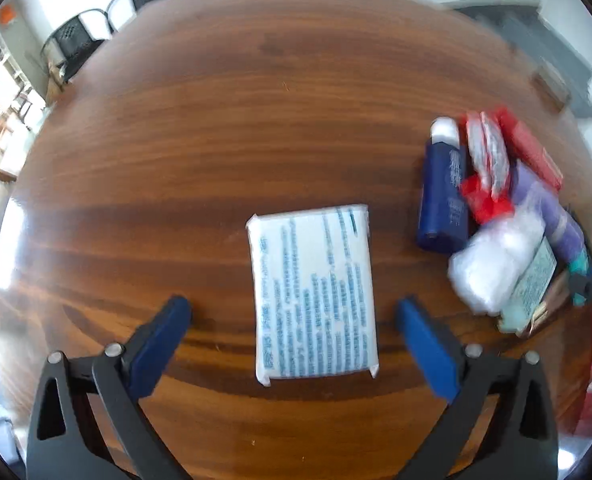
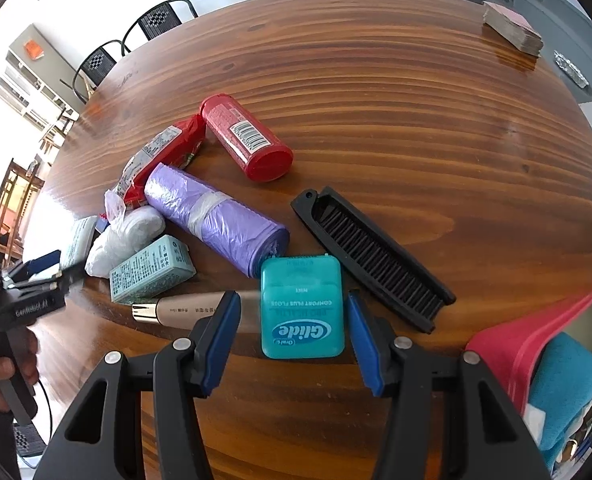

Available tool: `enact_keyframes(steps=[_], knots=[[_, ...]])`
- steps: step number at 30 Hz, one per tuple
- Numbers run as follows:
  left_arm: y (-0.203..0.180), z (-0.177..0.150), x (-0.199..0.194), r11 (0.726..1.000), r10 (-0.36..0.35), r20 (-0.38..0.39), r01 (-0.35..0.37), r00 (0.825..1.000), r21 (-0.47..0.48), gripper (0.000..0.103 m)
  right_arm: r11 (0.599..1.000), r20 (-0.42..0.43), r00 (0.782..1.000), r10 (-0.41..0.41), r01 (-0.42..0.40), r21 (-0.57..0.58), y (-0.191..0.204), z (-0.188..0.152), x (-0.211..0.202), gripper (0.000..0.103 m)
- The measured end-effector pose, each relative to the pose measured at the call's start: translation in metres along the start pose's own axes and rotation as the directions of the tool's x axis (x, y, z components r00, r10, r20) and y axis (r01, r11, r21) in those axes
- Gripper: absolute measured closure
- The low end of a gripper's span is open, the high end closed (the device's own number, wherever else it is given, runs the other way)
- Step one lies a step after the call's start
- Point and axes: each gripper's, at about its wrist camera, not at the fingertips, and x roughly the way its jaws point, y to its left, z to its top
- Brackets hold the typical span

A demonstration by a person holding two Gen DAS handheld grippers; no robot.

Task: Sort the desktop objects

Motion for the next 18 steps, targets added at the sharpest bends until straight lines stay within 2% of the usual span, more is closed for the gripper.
enact_keyframes(steps=[6,15,17,18], knots=[[0.006,-0.022,-0.013,0.999,-0.018,0.132,0.013,0.991,0.039,0.000,1.000,0.001,1.000,0.005,-0.005,0.011,-0.006,-0.001,0.000,0.045],[0.007,-0.031,-0.020,0.999,0.021,0.075,-0.018,0.997,-0.036,0.001,0.999,-0.003,0.999,-0.042,0.042,-0.028,-0.003,-0.007,-0.003,0.045],[0.003,-0.029,-0.022,1.000,0.014,0.086,-0.012,0.996,-0.018,0.009,0.998,-0.003,0.999,-0.048,0.048,-0.031,-0.002,-0.008,-0.003,0.045],[0.000,-0.028,-0.026,1.000,0.007,0.101,-0.007,0.995,-0.006,0.022,0.998,-0.001,0.999,-0.054,0.054,-0.029,-0.001,-0.009,-0.003,0.051]])
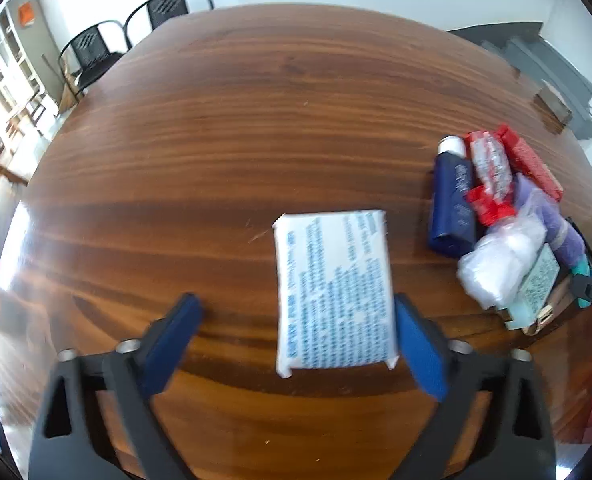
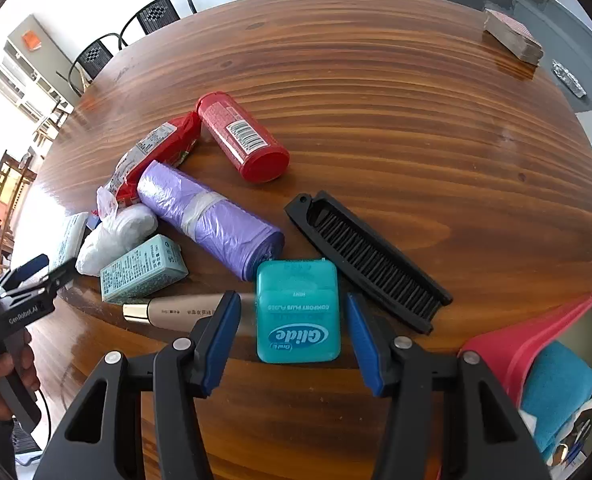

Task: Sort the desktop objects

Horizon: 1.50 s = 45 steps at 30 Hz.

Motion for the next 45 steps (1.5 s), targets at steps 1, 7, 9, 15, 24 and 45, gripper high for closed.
enact_keyframes(steps=[1,7,9,15,24,45], knots=[[-0.002,0.001,-0.002,1.000,-0.004,0.006,0.004,1.000,0.008,0.037,1.000,0.001,1.000,0.001,-0.001,0.004,0.000,-0.001,-0.001,0.058],[-0.009,-0.002,-0.010,1.000,-0.026,-0.005,0.026,1.000,0.007,0.053,0.997,0.010,0.999,0.044,-0.045,0.056,-0.008,-0.010,-0.006,0.060],[-0.003,-0.003,-0.012,0.999,-0.051,-0.011,0.050,0.999,-0.013,0.053,0.995,0.022,0.997,0.068,-0.069,0.077,-0.011,-0.015,-0.013,0.060],[-0.004,-0.006,-0.021,0.995,-0.085,0.001,0.085,0.996,-0.060,0.053,0.989,0.054,0.992,0.116,-0.120,0.086,-0.010,-0.038,-0.044,0.060],[-0.020,-0.020,-0.056,0.994,-0.092,0.002,0.092,0.996,-0.054,0.053,0.982,0.109,0.980,0.169,-0.177,0.068,-0.005,-0.062,-0.083,0.060],[-0.175,-0.065,-0.161,0.932,-0.334,0.068,0.318,0.940,0.174,0.053,0.970,0.206,0.978,0.017,-0.066,0.232,-0.102,-0.139,-0.162,0.060]])
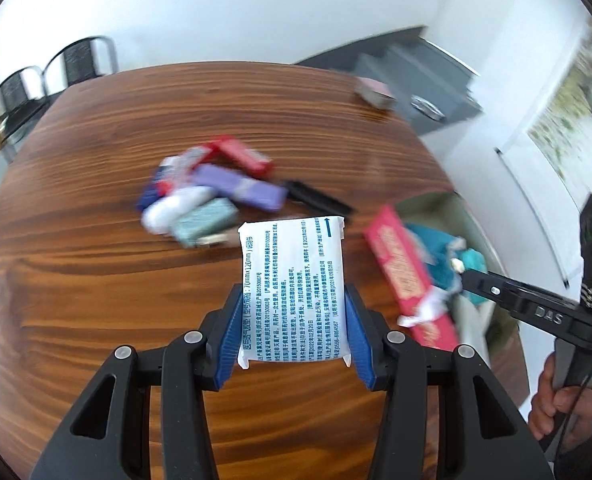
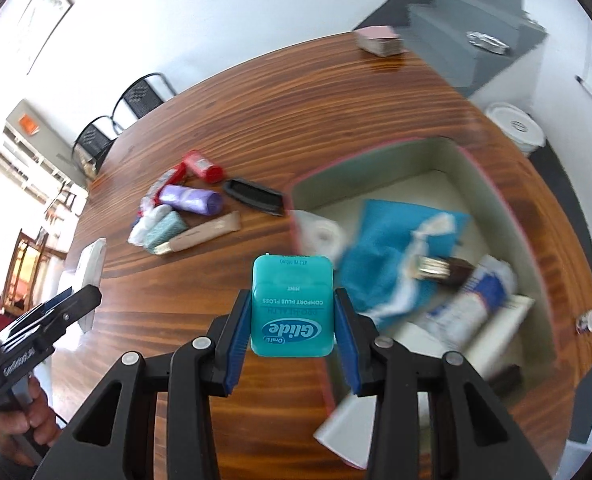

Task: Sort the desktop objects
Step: 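Carry the packet and floss box into the pink tin and open both tools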

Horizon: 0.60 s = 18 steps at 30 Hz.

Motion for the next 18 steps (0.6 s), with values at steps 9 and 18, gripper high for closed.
enact_keyframes(steps=[9,18], knots=[[-0.107,-0.004,0.024,0.967,-0.167,-0.048,0.173,0.985,0.189,0.053,0.989,0.004,0.990,-0.143,0.142,0.045,-0.055,-0.023,-0.018,0.060],[-0.185,0.001,0.030,0.900,-0.254,-0.058,0.257,0.966,0.352,0.053,0.976,-0.001,0.977,-0.213,0.213,0.049,-0.079,-0.035,-0.026,0.059]])
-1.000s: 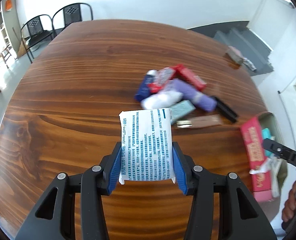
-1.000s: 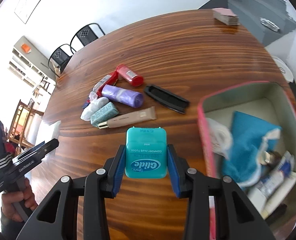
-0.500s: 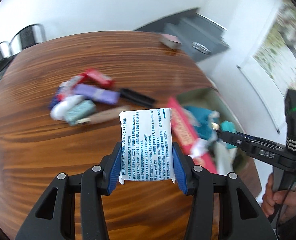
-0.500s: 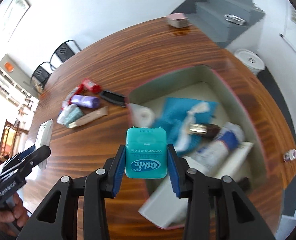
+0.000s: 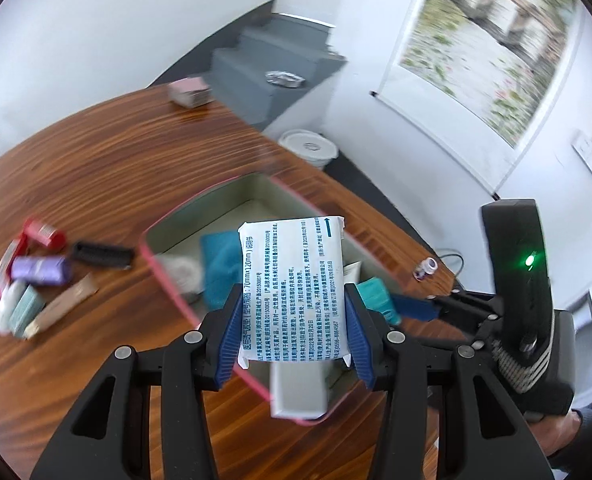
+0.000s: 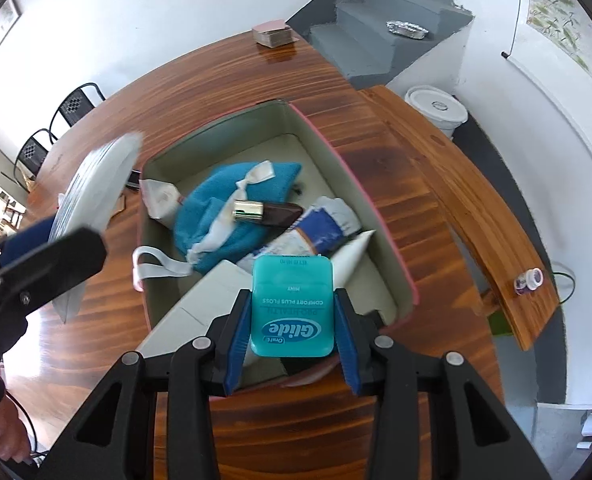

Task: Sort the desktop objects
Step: 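Carry the packet and floss box into the pink tin and open both tools, then move both open tools back over the item pile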

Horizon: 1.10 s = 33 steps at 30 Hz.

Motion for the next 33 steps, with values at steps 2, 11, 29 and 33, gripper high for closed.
enact_keyframes(steps=[2,11,29,33], knots=[[-0.010,0.004,0.004,1.000,0.000,-0.006,0.000,1.000,0.023,0.052,1.000,0.011,1.000,-0.020,0.020,-0.015,0.000,0.001,-0.001,0.059],[-0.016,0.004,0.018,1.000,0.000,-0.052,-0.001,0.999,-0.008,0.037,0.998,-0.001,0.998,-0.057,0.057,-0.026,-0.008,-0.002,0.007,0.057],[0.061,-0.014,-0.020,0.931,0.238,-0.045,-0.241,0.970,-0.275,0.031,1.000,0.050,0.999,0.006,-0.007,0.004,0.001,0.013,-0.003,0.028],[0.080,-0.026,-0.033,0.900,0.287,-0.054,-0.289,0.956,-0.328,0.031,0.999,0.043,0.998,0.050,-0.050,0.002,0.012,0.014,0.000,0.028]])
